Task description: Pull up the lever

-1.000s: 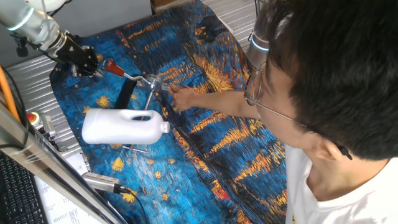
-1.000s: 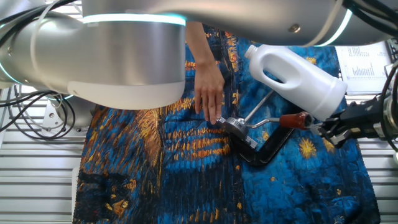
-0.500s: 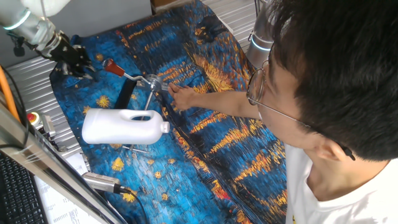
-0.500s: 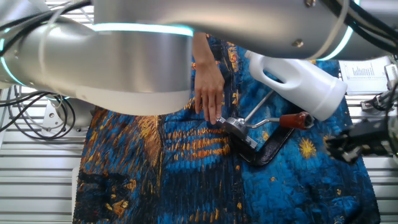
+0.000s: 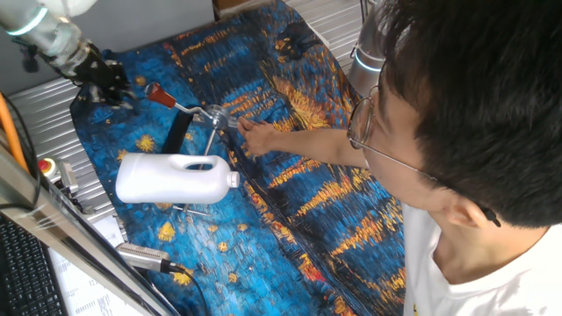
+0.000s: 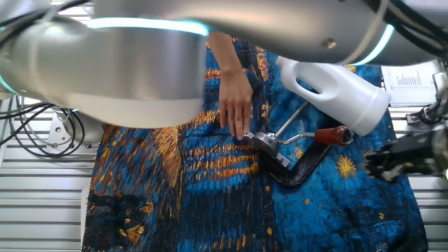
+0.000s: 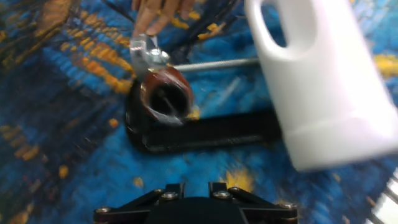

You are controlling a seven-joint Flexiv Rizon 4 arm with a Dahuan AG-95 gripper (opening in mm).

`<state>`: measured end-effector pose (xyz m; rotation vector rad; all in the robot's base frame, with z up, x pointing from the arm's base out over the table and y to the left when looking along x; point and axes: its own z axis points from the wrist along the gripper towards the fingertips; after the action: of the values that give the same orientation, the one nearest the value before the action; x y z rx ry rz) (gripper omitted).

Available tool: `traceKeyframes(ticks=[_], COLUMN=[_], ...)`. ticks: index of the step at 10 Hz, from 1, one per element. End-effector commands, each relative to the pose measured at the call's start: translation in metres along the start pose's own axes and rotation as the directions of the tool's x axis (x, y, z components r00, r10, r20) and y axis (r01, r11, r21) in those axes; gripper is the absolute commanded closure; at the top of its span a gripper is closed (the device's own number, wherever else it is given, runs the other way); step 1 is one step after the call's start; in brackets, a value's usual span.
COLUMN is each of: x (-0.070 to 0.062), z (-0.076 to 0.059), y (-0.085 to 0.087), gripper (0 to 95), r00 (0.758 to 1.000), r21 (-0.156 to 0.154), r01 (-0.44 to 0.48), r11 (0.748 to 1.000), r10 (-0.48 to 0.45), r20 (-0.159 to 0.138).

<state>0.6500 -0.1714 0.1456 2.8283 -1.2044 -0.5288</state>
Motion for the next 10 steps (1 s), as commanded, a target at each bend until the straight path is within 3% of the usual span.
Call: traceKeyframes(ticks=[1,3,10], x=[0.002,-0.001,-0.032], z=[-0.001,-0.002,0.001], y=[0.001,0.003,0.018], gripper=[76.0,76.0,76.0], r00=[1.000,1.000,1.000], r21=[0.000,0.000,-0.005], r01=[0.006,0.006,-0.009], r11=[1.000,1.000,1.000], r10=[-0.006,-0.006,0.009], r20=[0.009,0.016,0.023])
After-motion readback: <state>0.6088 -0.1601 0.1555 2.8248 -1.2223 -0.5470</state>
